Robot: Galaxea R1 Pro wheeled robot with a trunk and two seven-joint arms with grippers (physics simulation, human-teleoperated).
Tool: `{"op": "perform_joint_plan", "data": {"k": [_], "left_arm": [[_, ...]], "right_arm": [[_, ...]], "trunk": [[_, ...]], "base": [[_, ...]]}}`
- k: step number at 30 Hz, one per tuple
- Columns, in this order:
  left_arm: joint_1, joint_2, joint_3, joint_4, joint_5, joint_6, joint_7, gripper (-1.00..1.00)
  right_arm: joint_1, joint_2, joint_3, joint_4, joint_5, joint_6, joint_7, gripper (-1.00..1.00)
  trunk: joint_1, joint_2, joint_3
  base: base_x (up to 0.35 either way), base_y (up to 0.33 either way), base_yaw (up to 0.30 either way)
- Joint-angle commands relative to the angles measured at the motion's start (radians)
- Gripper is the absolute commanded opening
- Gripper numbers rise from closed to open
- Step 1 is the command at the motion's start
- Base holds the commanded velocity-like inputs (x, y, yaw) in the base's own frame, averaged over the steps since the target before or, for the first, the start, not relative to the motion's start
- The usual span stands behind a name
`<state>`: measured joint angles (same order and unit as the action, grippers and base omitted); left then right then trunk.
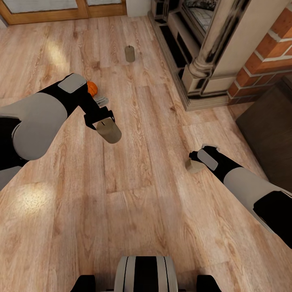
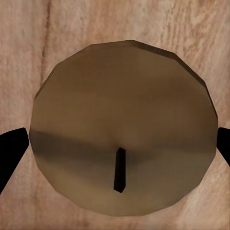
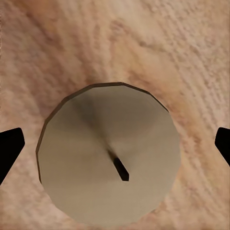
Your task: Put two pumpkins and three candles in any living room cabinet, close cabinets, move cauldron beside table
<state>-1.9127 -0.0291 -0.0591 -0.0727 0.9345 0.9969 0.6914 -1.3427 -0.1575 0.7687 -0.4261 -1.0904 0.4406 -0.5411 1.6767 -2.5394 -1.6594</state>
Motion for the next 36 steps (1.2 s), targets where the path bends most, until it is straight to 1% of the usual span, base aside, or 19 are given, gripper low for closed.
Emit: {"op": "perform_joint_plan", "data": {"k": [1,14,25,30,36], "left_arm": [[0.000,0.000,-0.006,-0.001,0.011,0.003,0.008,-1.00],[0.000,-0.004,-0.004,-0.001,0.013,0.003,0.008,-1.00],[-0.001,-0.002,-0.004,-0.001,0.012,0.003,0.008,-1.00],[0.000,-0.003,-0.004,-0.001,0.012,0.003,0.008,-1.00],[0.000,-0.002,-0.004,0.000,0.012,0.003,0.008,-1.00]], "right_arm": [[-0.001,-0.001,0.007,-0.003,-0.006,0.004,-0.007,1.00],[0.000,0.000,0.008,-0.002,-0.008,0.004,-0.007,1.00],[0.003,0.000,0.009,-0.002,-0.008,0.003,-0.006,1.00],[0.008,0.002,0.009,-0.002,-0.008,0.003,-0.006,1.00],[0.009,0.003,0.010,-0.002,-0.008,0.003,-0.006,1.00]], "trunk": [[0.000,0.000,-0.001],[0.000,0.000,-0.001],[0.000,0.000,-0.001],[0.002,-0.001,-0.020],[0.002,-0.001,-0.020]], "base": [[0.000,0.000,0.000],[0.000,0.000,0.000],[0.000,0.000,0.000],[0.000,0.000,0.000],[0.000,0.000,0.000]]}}
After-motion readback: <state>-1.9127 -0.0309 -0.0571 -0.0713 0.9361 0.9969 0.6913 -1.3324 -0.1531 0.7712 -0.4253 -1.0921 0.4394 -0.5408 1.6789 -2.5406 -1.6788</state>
